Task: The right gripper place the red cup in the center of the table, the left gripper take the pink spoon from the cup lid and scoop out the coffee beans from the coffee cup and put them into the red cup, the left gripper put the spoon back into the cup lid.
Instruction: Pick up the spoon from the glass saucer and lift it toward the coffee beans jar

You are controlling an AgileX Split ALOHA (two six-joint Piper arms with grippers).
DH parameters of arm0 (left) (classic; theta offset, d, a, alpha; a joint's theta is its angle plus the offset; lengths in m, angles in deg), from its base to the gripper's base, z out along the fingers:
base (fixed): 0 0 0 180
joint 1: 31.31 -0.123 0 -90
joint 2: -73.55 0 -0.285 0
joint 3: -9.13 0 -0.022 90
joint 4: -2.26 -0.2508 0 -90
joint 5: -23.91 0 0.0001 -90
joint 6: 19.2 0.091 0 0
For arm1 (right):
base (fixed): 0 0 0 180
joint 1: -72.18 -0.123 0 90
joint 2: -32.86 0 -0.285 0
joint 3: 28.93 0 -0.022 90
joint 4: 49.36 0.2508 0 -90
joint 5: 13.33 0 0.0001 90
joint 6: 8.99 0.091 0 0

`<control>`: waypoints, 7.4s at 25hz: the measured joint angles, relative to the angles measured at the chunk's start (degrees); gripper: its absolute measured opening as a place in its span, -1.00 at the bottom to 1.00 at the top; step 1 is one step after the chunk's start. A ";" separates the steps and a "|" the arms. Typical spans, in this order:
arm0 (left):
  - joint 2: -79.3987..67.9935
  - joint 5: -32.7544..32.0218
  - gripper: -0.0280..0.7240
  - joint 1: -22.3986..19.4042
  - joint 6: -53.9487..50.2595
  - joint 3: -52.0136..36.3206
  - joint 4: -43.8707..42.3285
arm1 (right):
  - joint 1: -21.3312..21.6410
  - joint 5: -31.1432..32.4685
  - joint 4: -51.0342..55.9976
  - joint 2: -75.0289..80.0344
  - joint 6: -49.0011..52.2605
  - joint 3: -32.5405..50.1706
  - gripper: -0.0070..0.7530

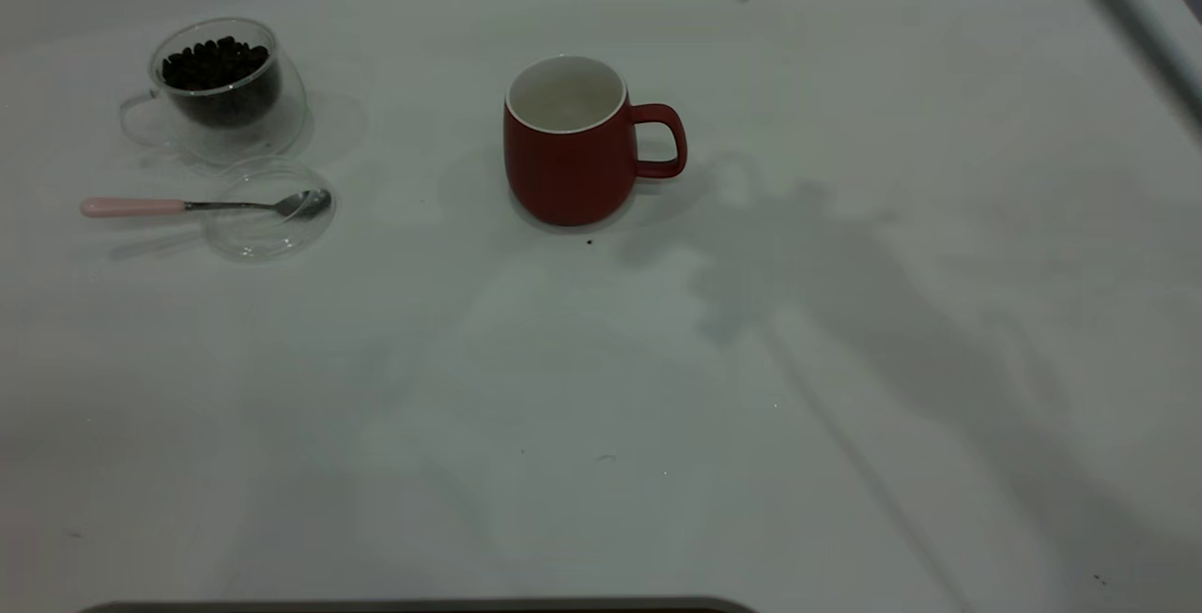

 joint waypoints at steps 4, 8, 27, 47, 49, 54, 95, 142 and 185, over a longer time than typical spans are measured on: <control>0.00 0.00 0.45 0.00 0.08 0.00 0.00 | 0.59 13.80 -0.98 -10.38 9.59 0.54 0.56; 0.00 0.00 0.45 0.00 0.08 0.00 0.00 | 0.62 18.55 -3.60 -20.05 17.05 5.03 0.56; 0.00 0.00 0.45 0.00 0.08 0.00 0.00 | 0.66 19.14 -3.49 -62.63 20.91 43.61 0.56; 0.00 0.00 0.45 0.00 -0.05 0.00 0.00 | 22.13 13.17 -8.12 -102.03 26.49 56.84 0.56; 0.00 0.00 0.45 0.00 -0.05 0.00 0.00 | 23.78 13.17 -8.48 -103.45 27.39 57.24 0.56; 0.00 0.00 0.45 0.00 -0.05 0.00 0.00 | 25.72 13.36 -9.77 -106.04 28.99 58.62 0.56; 0.00 0.00 0.45 0.10 6.10 0.00 2.10 | 26.13 13.40 -10.63 -108.93 29.30 58.62 0.55; -121.31 12.33 0.98 -32.14 61.65 34.71 51.65 | 26.13 13.40 -10.68 -108.93 29.30 58.62 0.54; -145.79 10.71 -0.59 -22.71 64.57 50.82 62.61 | 26.13 13.40 -10.68 -108.93 29.30 58.62 0.54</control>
